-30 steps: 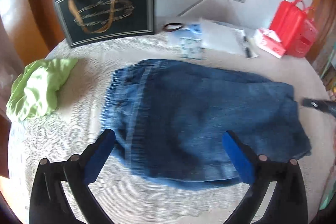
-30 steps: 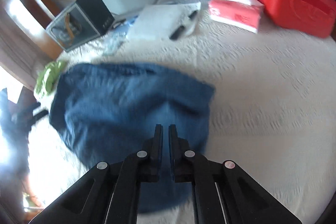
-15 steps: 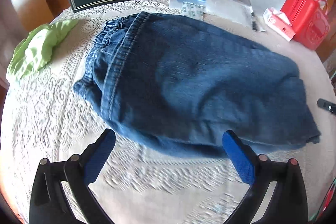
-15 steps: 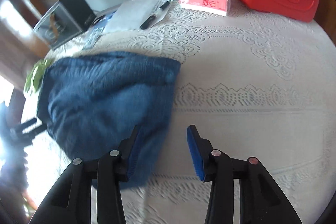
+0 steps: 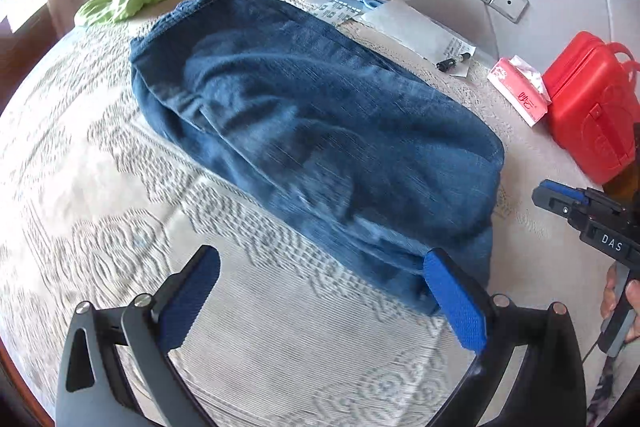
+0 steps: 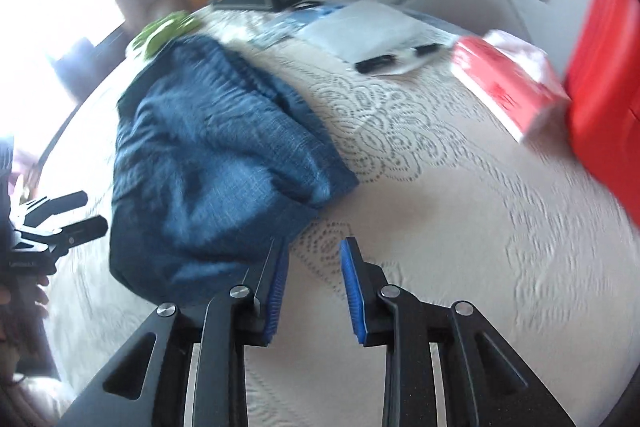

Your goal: Fold clothes

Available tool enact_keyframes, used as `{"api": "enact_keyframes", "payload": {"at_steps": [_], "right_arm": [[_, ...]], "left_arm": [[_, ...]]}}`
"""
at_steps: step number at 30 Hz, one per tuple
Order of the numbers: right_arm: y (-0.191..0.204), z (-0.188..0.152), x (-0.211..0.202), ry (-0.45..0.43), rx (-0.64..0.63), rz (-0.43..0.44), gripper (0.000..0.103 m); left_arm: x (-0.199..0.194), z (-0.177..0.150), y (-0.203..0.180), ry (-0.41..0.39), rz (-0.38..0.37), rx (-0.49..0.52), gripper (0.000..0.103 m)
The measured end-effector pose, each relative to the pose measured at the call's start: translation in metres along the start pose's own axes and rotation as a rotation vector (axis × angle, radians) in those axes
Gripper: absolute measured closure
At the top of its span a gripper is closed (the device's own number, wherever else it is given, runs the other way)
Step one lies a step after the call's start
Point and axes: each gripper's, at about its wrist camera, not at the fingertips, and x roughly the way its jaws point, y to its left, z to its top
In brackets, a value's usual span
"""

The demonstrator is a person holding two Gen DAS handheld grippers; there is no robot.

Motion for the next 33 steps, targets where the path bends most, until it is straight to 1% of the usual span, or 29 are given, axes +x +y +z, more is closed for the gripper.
{"api": "enact_keyframes", "payload": {"at_steps": [2,3,4,7,8,9,12,13,15,18,21,22,23,24,25,26,27,28,29,31,33], "right_arm": [[-0.008,0.005,0.004,-0.007,-0.055,0.034,0.073],[-0.013,0.009,0.008,-0.006,-0.078,0.047,0.068],[-0.019,0.012,0.012,-0.005,-0.099,0.059,0.066],[-0.031,0.021,0.026,0.012,-0.149,0.092,0.064],[-0.033,0.024,0.031,0.017,-0.171,0.096,0.060],[-0.034,0.025,0.034,0.018,-0.192,0.105,0.056],[-0.036,0.029,0.043,0.017,-0.254,0.130,0.054],[-0.036,0.031,0.046,0.012,-0.270,0.141,0.054],[-0.035,0.032,0.048,-0.002,-0.293,0.165,0.054],[-0.029,0.031,0.053,-0.027,-0.346,0.192,0.054],[-0.027,0.032,0.063,-0.022,-0.358,0.222,0.062],[-0.026,0.032,0.064,-0.033,-0.359,0.217,0.063],[-0.024,0.031,0.065,-0.044,-0.360,0.211,0.066],[-0.022,0.030,0.065,-0.053,-0.362,0.198,0.072],[-0.017,0.028,0.063,-0.055,-0.368,0.189,0.078],[-0.013,0.026,0.061,-0.057,-0.374,0.180,0.082],[-0.009,0.024,0.059,-0.059,-0.377,0.174,0.083],[-0.007,0.023,0.053,-0.053,-0.356,0.192,0.083],[-0.005,0.021,0.047,-0.047,-0.336,0.210,0.083],[-0.002,0.018,0.036,-0.034,-0.295,0.246,0.083],[0.006,0.008,0.017,-0.021,-0.257,0.292,0.083]], "left_arm": [[-0.004,-0.012,-0.018,-0.020,0.033,-0.023,0.000],[-0.005,-0.016,-0.026,-0.036,0.059,-0.022,0.000],[-0.005,-0.020,-0.033,-0.046,0.077,-0.028,0.000],[0.005,-0.030,-0.048,-0.019,0.082,-0.073,0.000],[0.009,-0.033,-0.053,-0.016,0.092,-0.073,0.000],[0.013,-0.035,-0.059,-0.018,0.117,-0.058,0.000],[0.035,-0.028,-0.067,-0.036,0.212,-0.040,0.000],[0.042,-0.024,-0.066,-0.039,0.228,-0.048,0.000],[0.053,-0.018,-0.063,-0.043,0.221,-0.077,0.000],[0.054,-0.020,-0.061,-0.072,0.198,-0.078,0.000],[0.054,-0.022,-0.060,-0.090,0.185,-0.073,0.000],[0.053,-0.022,-0.060,-0.093,0.180,-0.066,0.000],[0.053,-0.021,-0.060,-0.094,0.171,-0.054,0.003],[0.051,-0.020,-0.061,-0.097,0.157,-0.034,0.009],[0.048,-0.019,-0.061,-0.098,0.144,-0.013,0.029],[0.043,-0.017,-0.061,-0.095,0.138,0.001,0.045],[0.039,-0.015,-0.060,-0.093,0.132,0.015,0.051],[0.034,-0.013,-0.058,-0.091,0.126,0.023,0.059],[0.028,-0.013,-0.053,-0.087,0.119,0.025,0.063],[0.010,-0.015,-0.045,-0.092,0.113,0.052,0.065],[-0.013,-0.024,-0.043,-0.115,0.129,0.117,0.065]]}}
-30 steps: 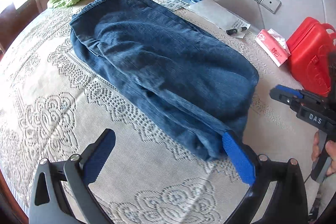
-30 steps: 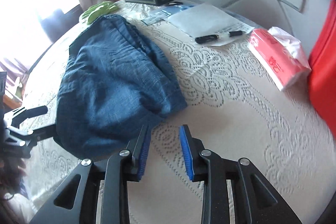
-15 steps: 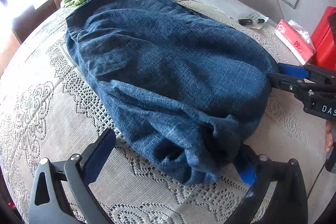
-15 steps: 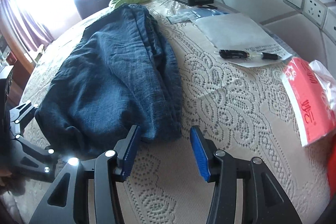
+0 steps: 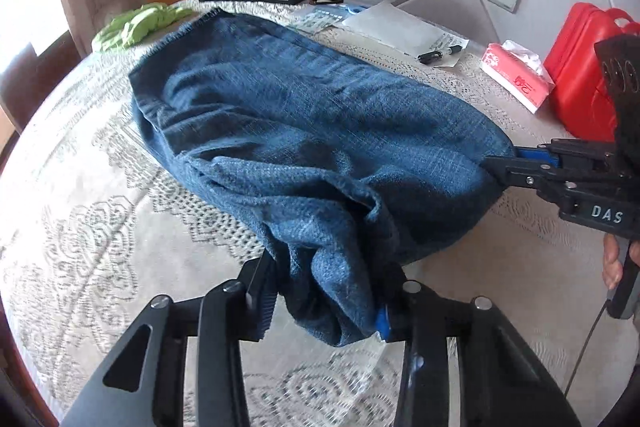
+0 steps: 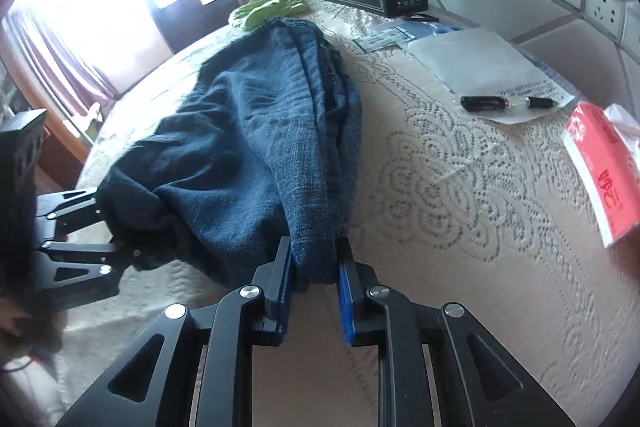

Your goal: Fold clothes

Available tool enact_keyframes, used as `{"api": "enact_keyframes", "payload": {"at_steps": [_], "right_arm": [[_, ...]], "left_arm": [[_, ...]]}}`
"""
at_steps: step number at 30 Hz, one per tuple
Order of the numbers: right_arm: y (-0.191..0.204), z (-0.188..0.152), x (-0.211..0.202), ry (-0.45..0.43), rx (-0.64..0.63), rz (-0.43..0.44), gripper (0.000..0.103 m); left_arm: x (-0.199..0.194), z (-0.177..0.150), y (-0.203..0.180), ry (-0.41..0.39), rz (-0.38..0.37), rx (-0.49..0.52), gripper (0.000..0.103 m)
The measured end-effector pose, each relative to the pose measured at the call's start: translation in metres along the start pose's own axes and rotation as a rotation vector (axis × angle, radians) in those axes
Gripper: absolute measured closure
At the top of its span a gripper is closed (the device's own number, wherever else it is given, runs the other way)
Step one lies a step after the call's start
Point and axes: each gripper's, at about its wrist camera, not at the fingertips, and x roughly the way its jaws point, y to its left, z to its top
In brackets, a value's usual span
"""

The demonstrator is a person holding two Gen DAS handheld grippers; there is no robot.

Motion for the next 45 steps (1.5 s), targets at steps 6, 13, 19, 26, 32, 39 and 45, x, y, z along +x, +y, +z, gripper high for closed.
{"api": "enact_keyframes", "payload": {"at_steps": [6,13,19,26,32,39,45], "right_arm": [[0.070,-0.047,-0.055,0.026,0.100,0.143,0.083],[0.139,-0.094,-0.083,0.083,0.175,0.210,0.083],[0.131,-0.009,-0.086,-0.079,0.144,0.128,0.084],[0.086,0.130,-0.018,-0.132,0.184,0.033,0.097],[0.023,0.178,0.072,-0.043,0.354,-0.062,0.102],[0.016,0.118,0.039,-0.029,0.399,-0.080,0.087],[0.019,0.052,0.015,0.026,0.450,-0.072,0.048]], "left_arm": [[-0.104,-0.049,0.010,-0.003,-0.069,0.154,0.065],[-0.140,-0.081,0.040,0.074,-0.157,0.157,0.065],[-0.119,-0.018,0.066,-0.038,-0.147,0.157,0.070],[-0.029,0.097,0.117,-0.056,-0.070,0.086,0.071],[0.055,0.144,0.150,0.038,-0.044,0.050,0.070],[0.024,0.115,0.145,0.022,-0.082,0.048,0.002],[-0.019,0.069,0.126,-0.005,-0.041,0.004,0.002]]}}
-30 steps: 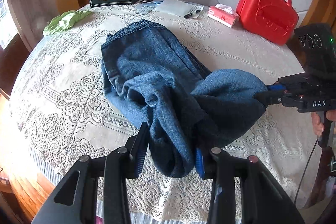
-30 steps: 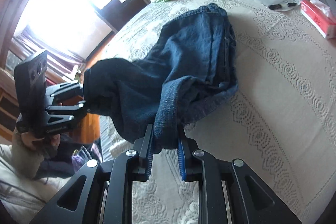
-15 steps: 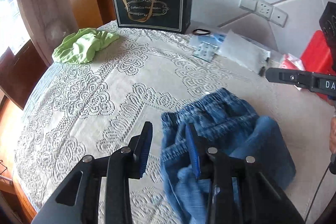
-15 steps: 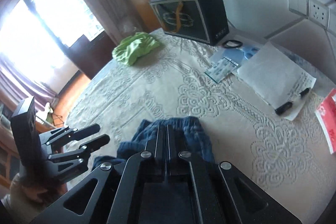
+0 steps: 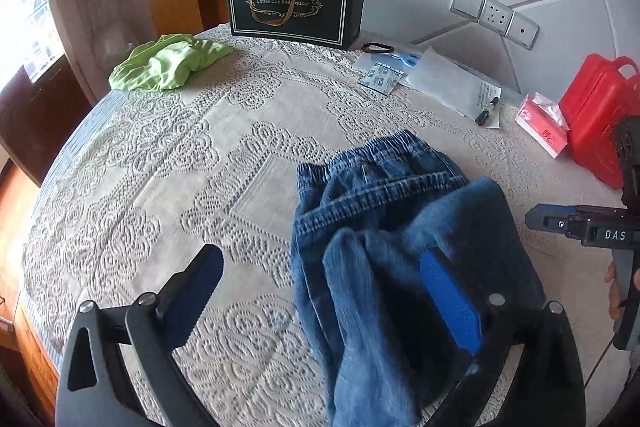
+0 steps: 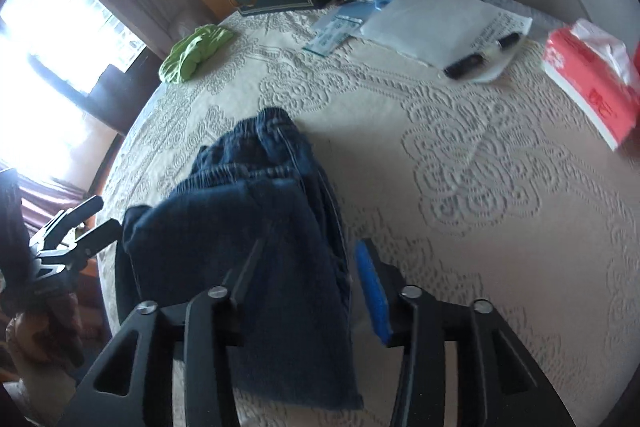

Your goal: Fold clothes

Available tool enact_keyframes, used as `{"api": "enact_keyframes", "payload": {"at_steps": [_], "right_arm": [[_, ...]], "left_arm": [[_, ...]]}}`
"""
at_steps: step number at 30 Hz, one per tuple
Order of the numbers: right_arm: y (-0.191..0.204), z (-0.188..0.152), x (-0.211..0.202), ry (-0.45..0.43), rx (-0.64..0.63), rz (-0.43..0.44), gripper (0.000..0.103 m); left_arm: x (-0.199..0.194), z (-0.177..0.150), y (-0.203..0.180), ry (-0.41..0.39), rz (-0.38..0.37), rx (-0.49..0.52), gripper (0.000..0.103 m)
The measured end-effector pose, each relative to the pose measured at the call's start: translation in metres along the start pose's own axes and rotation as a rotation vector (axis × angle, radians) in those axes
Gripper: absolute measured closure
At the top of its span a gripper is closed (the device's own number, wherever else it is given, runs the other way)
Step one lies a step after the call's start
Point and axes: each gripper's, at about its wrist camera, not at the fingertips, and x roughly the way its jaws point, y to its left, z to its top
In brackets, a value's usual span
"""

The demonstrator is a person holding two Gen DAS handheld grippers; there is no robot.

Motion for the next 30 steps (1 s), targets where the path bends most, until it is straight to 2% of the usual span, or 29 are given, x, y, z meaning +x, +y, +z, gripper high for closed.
{"api": "enact_keyframes", "payload": {"at_steps": [3,6,7,8,9,11,13,14,17,20,21,23,25,26,27,28,29,30], "right_arm": [[-0.006,-0.017,-0.003,0.009,0.013,0.016,0.046],[-0.010,-0.025,-0.002,0.012,0.033,0.035,0.046],[-0.010,-0.027,-0.001,0.016,0.039,0.044,0.045],[-0.008,-0.027,0.004,0.024,0.040,0.049,0.042],[-0.005,-0.029,0.010,0.040,0.033,0.050,0.038],[0.002,-0.032,0.024,0.067,0.021,0.060,0.038],[0.010,-0.033,0.032,0.077,-0.001,0.057,0.070],[0.016,-0.033,0.031,0.069,-0.021,0.042,0.098],[0.042,-0.030,0.001,-0.035,-0.117,-0.018,0.098],[0.050,-0.015,-0.039,-0.179,-0.133,0.012,0.098],[0.049,-0.008,-0.045,-0.207,-0.121,0.024,0.098],[0.040,0.008,-0.032,-0.208,-0.094,-0.003,0.098],[0.029,0.018,0.009,-0.131,-0.063,-0.050,0.098],[0.023,0.018,0.030,-0.073,-0.044,-0.067,0.094],[0.017,0.018,0.050,-0.020,-0.026,-0.084,0.083],[0.014,0.017,0.058,-0.004,-0.014,-0.095,0.079],[0.012,0.016,0.053,-0.022,-0.006,-0.095,0.074],[0.010,0.016,0.048,-0.043,0.003,-0.093,0.069]], "left_arm": [[-0.005,-0.019,-0.009,-0.002,0.020,-0.003,0.002],[0.002,-0.032,-0.014,0.014,0.006,-0.013,0.002],[0.006,-0.036,-0.016,0.030,0.004,-0.012,0.011],[0.012,-0.041,-0.017,0.049,-0.006,-0.010,0.027],[0.018,-0.045,-0.017,0.068,-0.016,-0.012,0.036],[0.031,-0.051,-0.015,0.102,-0.045,-0.026,0.078],[0.036,-0.054,-0.012,0.114,-0.052,-0.033,0.088],[0.032,-0.052,-0.010,0.099,-0.049,-0.029,0.092],[0.003,-0.033,-0.002,0.008,-0.046,-0.016,0.093],[-0.011,-0.005,0.003,-0.078,-0.029,0.012,0.093],[-0.003,0.002,0.004,-0.074,-0.022,0.018,0.093],[0.028,0.012,0.006,-0.023,0.000,0.026,0.093],[0.076,0.008,0.014,0.104,-0.017,-0.004,0.091],[0.092,0.004,0.016,0.149,-0.037,-0.017,0.082],[0.095,0.002,0.018,0.147,-0.034,-0.017,0.078],[0.087,0.002,0.020,0.127,-0.022,-0.005,0.064],[0.078,0.004,0.023,0.115,-0.022,0.005,0.044],[0.066,0.007,0.027,0.100,-0.032,0.008,0.033]]}}
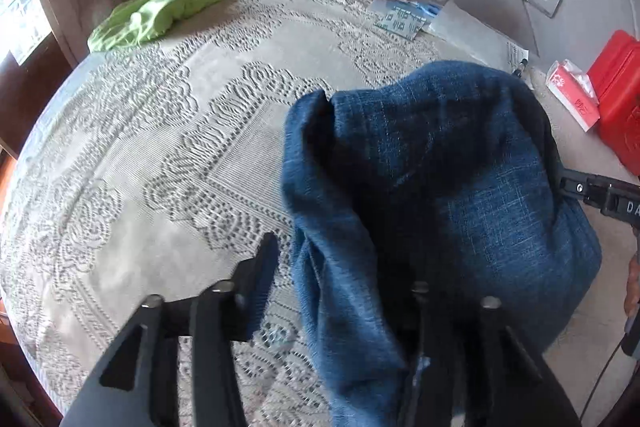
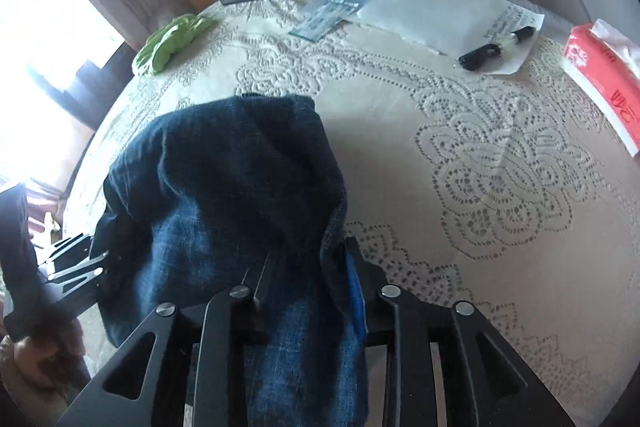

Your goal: Fold clothes

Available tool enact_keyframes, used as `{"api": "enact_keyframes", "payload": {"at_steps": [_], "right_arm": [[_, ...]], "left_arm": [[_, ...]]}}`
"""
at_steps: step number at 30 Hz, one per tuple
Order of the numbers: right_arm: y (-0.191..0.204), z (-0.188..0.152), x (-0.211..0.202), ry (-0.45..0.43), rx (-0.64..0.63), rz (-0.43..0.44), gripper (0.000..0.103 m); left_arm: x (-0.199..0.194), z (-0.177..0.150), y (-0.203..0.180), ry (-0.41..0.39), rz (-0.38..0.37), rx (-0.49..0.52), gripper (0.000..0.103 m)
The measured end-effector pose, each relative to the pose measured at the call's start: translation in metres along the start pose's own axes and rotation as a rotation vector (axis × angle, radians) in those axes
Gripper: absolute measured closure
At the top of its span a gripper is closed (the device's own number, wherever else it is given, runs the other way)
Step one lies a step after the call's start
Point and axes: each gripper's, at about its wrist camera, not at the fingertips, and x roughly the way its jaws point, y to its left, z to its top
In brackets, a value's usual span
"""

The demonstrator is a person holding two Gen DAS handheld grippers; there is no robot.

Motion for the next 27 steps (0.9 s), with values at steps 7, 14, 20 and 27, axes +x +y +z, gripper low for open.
{"api": "enact_keyframes", "payload": {"at_steps": [7,14,20,27], "right_arm": [[0.011,0.026,-0.059,-0.196,-0.029,0.064,0.031],[0.017,0.052,0.025,-0.046,-0.038,0.069,0.101],[0.003,0.062,0.053,-0.003,0.032,0.010,0.103],[0.016,0.010,-0.033,-0.148,0.026,0.001,0.096]], "left_arm": [[-0.052,0.039,-0.001,-0.173,-0.034,-0.036,0.022],[0.046,0.043,-0.003,-0.031,0.050,-0.016,0.076],[0.033,0.036,0.002,-0.075,0.062,0.024,0.065],[-0.024,0.009,0.003,-0.148,-0.102,0.090,0.014]]}}
